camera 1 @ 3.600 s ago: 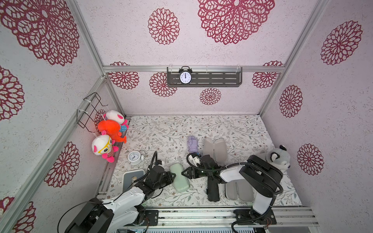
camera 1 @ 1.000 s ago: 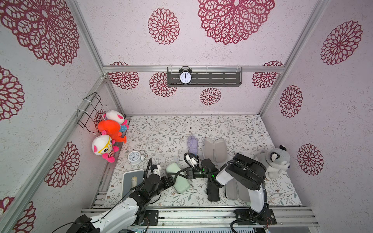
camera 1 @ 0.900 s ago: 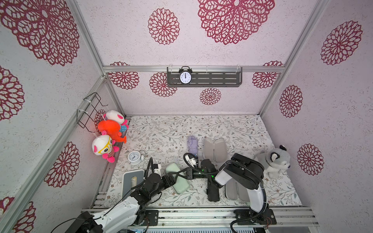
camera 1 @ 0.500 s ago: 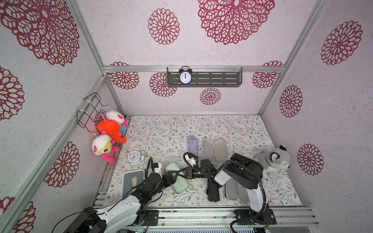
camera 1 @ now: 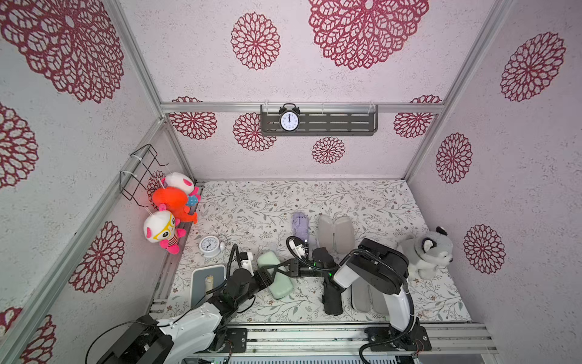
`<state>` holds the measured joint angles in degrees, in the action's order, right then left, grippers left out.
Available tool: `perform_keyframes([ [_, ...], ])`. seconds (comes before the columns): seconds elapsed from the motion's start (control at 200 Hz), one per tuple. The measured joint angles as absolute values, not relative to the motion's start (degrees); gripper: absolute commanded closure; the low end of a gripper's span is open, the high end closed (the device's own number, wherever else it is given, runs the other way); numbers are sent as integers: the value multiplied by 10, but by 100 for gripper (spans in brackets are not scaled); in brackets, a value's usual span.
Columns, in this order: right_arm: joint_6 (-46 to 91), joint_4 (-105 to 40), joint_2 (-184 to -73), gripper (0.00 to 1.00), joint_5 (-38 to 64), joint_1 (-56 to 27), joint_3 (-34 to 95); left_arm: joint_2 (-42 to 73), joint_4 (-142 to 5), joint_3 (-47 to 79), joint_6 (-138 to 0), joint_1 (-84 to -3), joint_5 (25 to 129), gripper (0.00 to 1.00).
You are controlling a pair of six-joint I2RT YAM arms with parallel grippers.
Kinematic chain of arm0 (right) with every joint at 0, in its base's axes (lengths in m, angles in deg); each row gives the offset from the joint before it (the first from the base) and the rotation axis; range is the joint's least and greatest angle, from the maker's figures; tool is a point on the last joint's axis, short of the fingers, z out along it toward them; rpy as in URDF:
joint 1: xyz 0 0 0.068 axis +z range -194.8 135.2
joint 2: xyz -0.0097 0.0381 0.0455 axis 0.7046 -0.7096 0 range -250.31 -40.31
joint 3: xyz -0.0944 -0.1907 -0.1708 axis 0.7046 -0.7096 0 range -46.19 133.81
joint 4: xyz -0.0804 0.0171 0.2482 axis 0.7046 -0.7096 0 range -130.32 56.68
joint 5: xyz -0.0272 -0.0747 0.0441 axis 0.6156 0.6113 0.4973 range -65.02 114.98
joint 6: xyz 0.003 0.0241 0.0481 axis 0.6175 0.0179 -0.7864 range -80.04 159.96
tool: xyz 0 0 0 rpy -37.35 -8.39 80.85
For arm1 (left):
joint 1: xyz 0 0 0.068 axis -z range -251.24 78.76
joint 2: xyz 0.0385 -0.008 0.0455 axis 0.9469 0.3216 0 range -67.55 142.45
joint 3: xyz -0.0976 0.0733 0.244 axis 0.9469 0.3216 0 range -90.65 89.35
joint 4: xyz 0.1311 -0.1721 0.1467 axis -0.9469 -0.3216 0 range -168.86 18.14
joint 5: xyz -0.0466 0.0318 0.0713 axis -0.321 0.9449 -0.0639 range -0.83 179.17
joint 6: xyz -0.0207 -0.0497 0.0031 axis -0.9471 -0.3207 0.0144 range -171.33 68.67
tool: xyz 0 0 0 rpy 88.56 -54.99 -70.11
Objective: Put umbrellas into zippered umbrella sleeves
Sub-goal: Pick up the umbrella sleeve at the center of the board.
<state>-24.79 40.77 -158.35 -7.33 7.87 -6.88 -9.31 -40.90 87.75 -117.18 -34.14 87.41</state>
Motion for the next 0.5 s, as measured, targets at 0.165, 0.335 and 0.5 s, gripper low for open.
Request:
perform_keyframes([
  [0.165,-240,382,-1571,89,-68,77,-71,-89,-407,876,-1176,-344,880,62],
  [0.335,-221,347,-1545,48,-62,68,-75,-113,-446,853,-1153,-346,887,69],
  [0.5,-170,273,-1467,43,-79,52,-82,-115,-477,808,-1116,-355,868,75],
])
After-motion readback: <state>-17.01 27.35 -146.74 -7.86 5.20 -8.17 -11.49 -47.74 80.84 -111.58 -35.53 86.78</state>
